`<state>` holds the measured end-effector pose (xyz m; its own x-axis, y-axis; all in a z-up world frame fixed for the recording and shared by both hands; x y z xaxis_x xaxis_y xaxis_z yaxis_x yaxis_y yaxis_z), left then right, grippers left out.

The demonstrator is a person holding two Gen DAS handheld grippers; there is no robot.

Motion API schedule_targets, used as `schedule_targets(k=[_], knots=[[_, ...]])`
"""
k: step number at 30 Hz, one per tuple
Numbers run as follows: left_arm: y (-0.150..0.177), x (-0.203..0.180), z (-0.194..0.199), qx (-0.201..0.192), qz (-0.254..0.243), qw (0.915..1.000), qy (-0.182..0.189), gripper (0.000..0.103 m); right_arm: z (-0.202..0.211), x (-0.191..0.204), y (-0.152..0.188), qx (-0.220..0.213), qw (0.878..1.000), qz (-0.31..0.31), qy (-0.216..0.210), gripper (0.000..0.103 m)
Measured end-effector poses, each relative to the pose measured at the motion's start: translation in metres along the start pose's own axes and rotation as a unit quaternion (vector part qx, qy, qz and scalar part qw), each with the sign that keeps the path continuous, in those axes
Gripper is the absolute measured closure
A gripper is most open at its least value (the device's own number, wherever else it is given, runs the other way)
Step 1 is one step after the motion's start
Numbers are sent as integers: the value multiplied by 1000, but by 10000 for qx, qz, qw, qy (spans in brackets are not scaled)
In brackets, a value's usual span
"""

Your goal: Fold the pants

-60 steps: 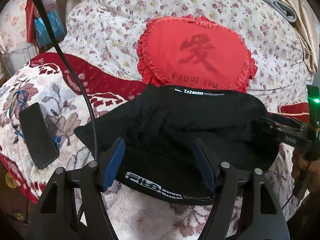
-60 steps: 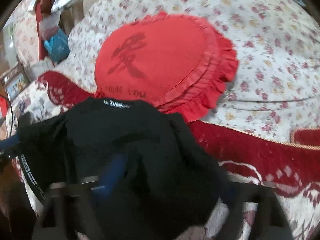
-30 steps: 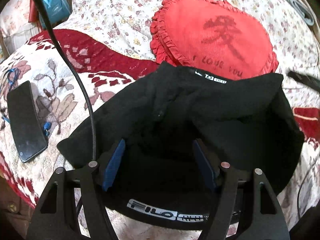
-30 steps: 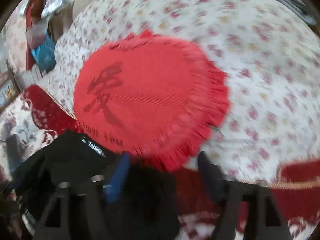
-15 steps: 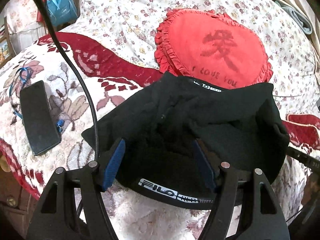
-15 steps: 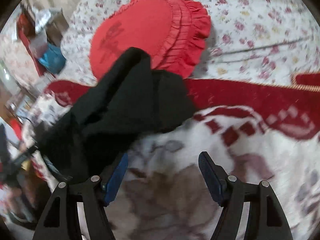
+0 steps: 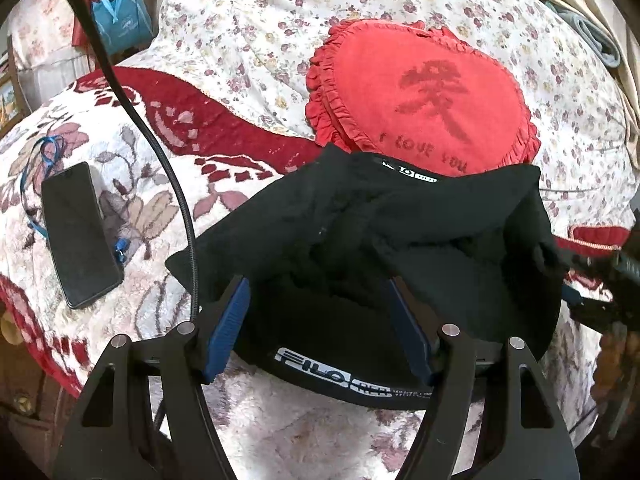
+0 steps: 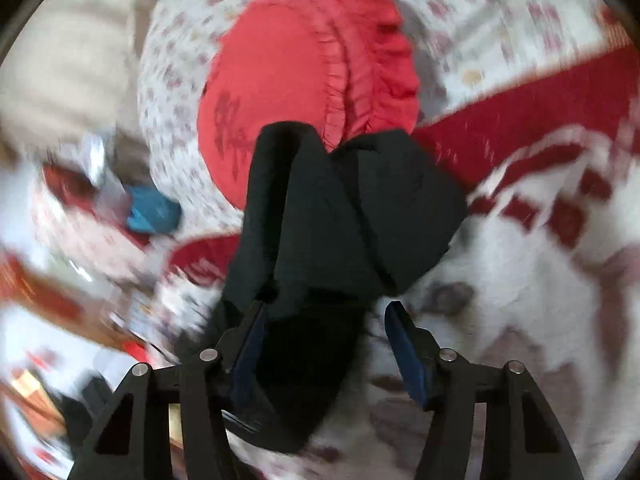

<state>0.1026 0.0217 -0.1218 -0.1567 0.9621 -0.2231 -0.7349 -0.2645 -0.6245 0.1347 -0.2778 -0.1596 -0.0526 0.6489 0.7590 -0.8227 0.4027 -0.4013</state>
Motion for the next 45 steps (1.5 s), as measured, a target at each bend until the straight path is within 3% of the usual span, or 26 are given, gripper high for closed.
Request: schedule_targets(k=[5,6,7,8,9,12,14,18,21,24,29,31,35,38,39,41,42,45], knots=[[-2,12,-2,-10,138,9999,-54,33,-1,1,-4,-143,9999,-62,-72,45],[-3,14,-2,-6,182,9998,-50,33,-2,1,-5,-118,9997,120,153,56],[-3,15,-4,8,222,9997,-51,33,-4,-1,-6,-69,9989,290,369,83],[-3,15,-4,12,238,9997,-56,33,-9,-1,-5,10,9972,496,568,94],[-2,16,-4,3,255,9997,-60,33,-15,-1,-5,54,9956,643,679,99],[-1,17,0,-18,252,9997,-64,33,-23,-2,-3,47,9901,967,1014,100],[-2,19,3,-45,245,9997,-85,33,-9,-1,-5,-183,9848,1201,1241,100],[-5,21,5,-47,389,9992,-5,33,62,9,-15,-780,9672,1662,1758,100],[-4,19,7,-42,469,9989,83,33,108,16,-7,-955,9635,1774,1762,101],[0,15,10,-38,391,9992,90,33,140,27,13,-964,9477,2162,2142,101],[3,23,16,-57,393,9992,45,33,119,8,67,139,9595,2091,1880,100],[3,28,17,-41,490,9988,67,33,119,-8,79,324,9622,1887,1937,100],[1,42,21,-3,686,9976,90,33,146,-20,78,103,9696,1602,1848,97],[3,51,21,10,804,9967,44,33,168,-11,65,-202,9672,1688,1889,82],[4,52,19,55,838,9964,56,33,173,-4,58,-315,9686,1711,1778,73],[8,53,14,179,896,9958,79,33,168,16,48,-425,9731,1775,1408,71],[10,52,11,221,907,9956,75,33,160,23,45,-378,9756,1793,1208,71],[15,48,4,314,904,9954,63,33,104,35,48,323,9820,1732,677,71]])
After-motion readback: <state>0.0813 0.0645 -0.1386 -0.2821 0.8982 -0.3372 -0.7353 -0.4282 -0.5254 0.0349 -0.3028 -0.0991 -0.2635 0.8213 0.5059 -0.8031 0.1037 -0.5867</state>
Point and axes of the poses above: each gripper's, at about its wrist camera, not at the fingertips, and z roughly against the way its jaws point, x to its left, y to its underside, the point moved 8 cm from there along -z, roughly the way its jaws point, and after that the axes turned 10 degrees about z, right-handed, at the moved point
